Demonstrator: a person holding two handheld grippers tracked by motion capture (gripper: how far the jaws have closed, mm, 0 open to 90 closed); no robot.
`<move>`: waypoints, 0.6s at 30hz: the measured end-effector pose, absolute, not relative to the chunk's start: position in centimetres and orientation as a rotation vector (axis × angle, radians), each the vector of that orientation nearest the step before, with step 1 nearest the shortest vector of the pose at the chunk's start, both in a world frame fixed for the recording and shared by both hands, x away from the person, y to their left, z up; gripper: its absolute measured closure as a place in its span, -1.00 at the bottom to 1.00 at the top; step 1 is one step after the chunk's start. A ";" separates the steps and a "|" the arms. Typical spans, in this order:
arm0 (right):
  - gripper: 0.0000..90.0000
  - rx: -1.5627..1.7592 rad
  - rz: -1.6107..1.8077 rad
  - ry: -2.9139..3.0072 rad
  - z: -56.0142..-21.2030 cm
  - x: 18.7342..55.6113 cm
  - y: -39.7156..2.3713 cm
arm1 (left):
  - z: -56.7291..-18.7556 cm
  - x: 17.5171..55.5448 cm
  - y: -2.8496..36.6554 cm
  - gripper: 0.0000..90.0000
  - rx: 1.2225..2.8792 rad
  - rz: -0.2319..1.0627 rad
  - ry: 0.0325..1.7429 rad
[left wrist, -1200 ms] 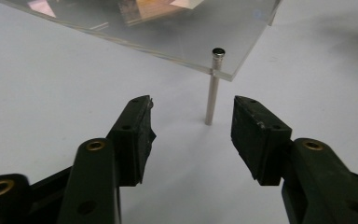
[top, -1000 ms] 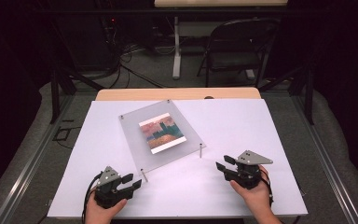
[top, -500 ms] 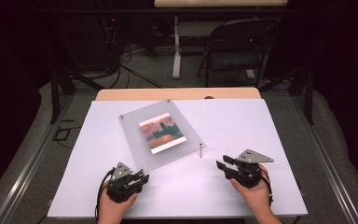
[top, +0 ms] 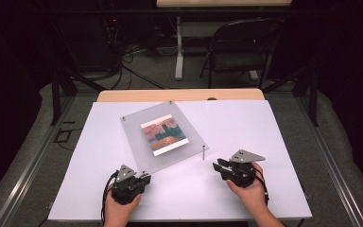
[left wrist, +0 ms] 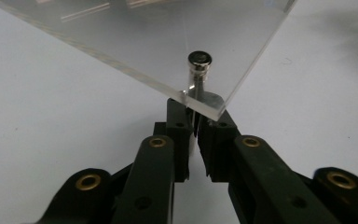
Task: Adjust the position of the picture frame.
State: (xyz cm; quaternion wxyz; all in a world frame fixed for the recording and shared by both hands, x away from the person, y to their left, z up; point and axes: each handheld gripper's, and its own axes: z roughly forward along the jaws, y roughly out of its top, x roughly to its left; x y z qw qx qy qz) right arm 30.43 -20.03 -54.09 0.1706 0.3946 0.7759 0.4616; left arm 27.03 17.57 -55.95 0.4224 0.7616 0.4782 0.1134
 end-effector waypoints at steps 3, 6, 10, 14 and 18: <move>0.59 1.137 1.317 2.207 -54.3 30.7 -20.0 | -56.0 27.1 17.7 0.87 1.898 0.270 1.197; 0.61 1.163 1.308 2.207 -54.6 31.3 -19.6 | -56.0 27.1 17.7 0.88 1.904 0.274 1.192; 0.61 1.151 1.311 2.213 -54.7 31.8 -19.0 | -56.0 27.1 17.7 0.88 1.904 0.275 1.191; 0.61 1.138 1.299 2.228 -55.1 32.9 -17.9 | -56.0 27.1 17.7 0.88 1.900 0.269 1.192; 0.61 1.137 1.292 2.226 -55.3 33.8 -17.3 | -56.0 27.1 17.8 0.88 1.897 0.267 1.190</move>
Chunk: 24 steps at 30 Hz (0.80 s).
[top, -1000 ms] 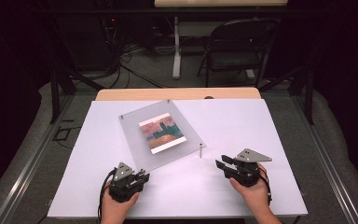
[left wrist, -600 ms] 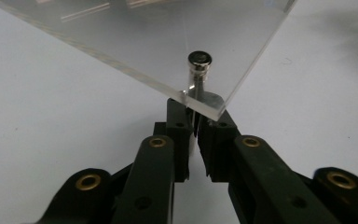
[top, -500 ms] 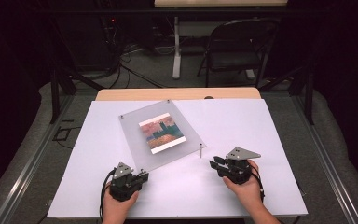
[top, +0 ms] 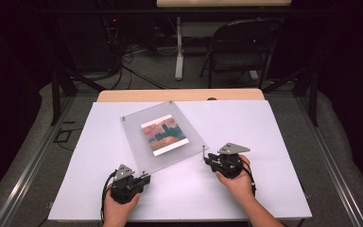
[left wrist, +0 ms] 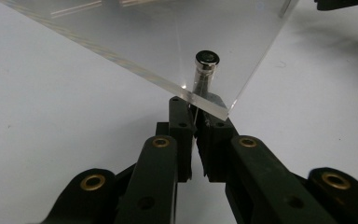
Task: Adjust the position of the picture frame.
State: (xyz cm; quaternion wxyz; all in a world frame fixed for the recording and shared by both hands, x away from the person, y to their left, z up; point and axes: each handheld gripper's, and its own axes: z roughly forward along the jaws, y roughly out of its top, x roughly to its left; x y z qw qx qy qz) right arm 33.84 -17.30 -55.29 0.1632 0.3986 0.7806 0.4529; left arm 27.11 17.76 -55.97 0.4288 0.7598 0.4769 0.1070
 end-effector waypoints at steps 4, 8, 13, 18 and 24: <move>0.60 1.161 1.294 2.226 -55.6 34.7 -17.0 | -55.9 27.1 17.8 0.88 1.900 0.264 1.189; 0.61 1.174 1.287 2.236 -56.0 35.4 -16.7 | -56.0 27.1 17.8 0.88 1.899 0.260 1.187; 0.65 1.166 1.295 2.235 -56.0 35.8 -16.4 | -56.0 27.1 17.8 0.88 1.898 0.260 1.186; 0.68 1.148 1.302 2.242 -56.3 35.9 -15.9 | -56.0 27.1 17.9 0.88 1.898 0.259 1.184; 0.77 1.155 1.322 2.235 -56.5 36.1 -16.1 | -56.0 27.1 17.9 0.88 1.893 0.262 1.184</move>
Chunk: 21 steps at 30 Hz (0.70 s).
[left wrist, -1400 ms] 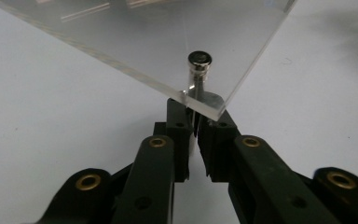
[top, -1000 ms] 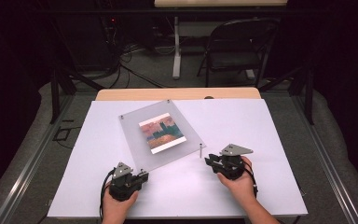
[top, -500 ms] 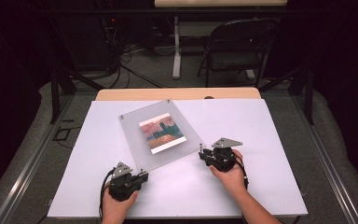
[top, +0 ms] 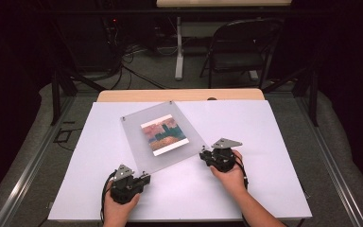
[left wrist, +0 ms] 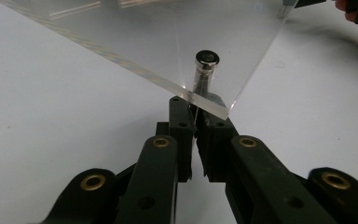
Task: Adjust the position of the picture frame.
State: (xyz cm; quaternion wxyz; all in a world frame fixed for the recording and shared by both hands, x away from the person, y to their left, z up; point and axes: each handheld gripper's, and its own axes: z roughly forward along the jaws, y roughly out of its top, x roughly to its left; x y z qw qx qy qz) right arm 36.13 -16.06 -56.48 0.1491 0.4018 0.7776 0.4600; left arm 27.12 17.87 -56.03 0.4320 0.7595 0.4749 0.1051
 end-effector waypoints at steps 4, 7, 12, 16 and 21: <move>0.81 1.174 1.332 2.237 -56.5 36.2 -16.3 | -56.0 27.1 17.9 0.88 1.897 0.261 1.183; 0.83 1.170 1.328 2.234 -56.5 36.2 -16.2 | -56.0 27.1 17.9 0.88 1.897 0.262 1.182; 0.87 1.173 1.323 2.231 -56.5 36.2 -16.3 | -56.0 27.1 17.8 0.88 1.900 0.267 1.186; 0.88 1.164 1.325 2.234 -56.5 36.2 -16.3 | -56.0 27.1 17.8 0.89 1.901 0.268 1.185; 0.89 1.158 1.318 2.236 -56.4 36.2 -16.3 | -56.0 27.1 17.8 0.89 1.899 0.264 1.182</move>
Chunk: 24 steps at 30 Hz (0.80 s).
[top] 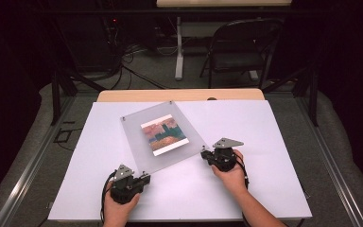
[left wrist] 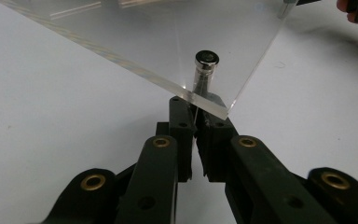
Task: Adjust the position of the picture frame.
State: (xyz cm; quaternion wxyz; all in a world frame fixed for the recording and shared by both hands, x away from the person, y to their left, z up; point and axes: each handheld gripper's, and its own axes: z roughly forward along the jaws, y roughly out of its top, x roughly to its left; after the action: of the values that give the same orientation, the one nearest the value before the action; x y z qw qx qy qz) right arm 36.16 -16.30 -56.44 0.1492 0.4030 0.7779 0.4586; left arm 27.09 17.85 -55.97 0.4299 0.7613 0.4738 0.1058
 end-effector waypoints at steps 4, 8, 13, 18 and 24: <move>0.90 1.142 1.307 2.242 -56.2 36.0 -16.2 | -55.9 27.1 18.0 0.89 1.900 0.262 1.184; 0.90 1.129 1.307 2.241 -56.0 35.9 -16.1 | -55.8 27.0 18.1 0.89 1.892 0.266 1.182; 0.90 1.122 1.313 2.246 -55.6 35.7 -16.1 | -55.5 27.0 18.4 0.89 1.886 0.270 1.170; 0.90 1.128 1.321 2.236 -55.3 35.3 -16.2 | -55.2 27.3 18.5 0.89 1.883 0.269 1.162; 0.90 1.148 1.317 2.219 -54.6 34.5 -17.0 | -54.6 28.7 18.3 0.90 1.879 0.268 1.152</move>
State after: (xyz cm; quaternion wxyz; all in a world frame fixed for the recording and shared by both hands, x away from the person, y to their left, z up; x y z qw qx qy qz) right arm 34.47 -17.01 -54.57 0.1581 0.4012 0.7759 0.4605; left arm 28.67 18.29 -54.64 0.4445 0.7581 0.4648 0.1081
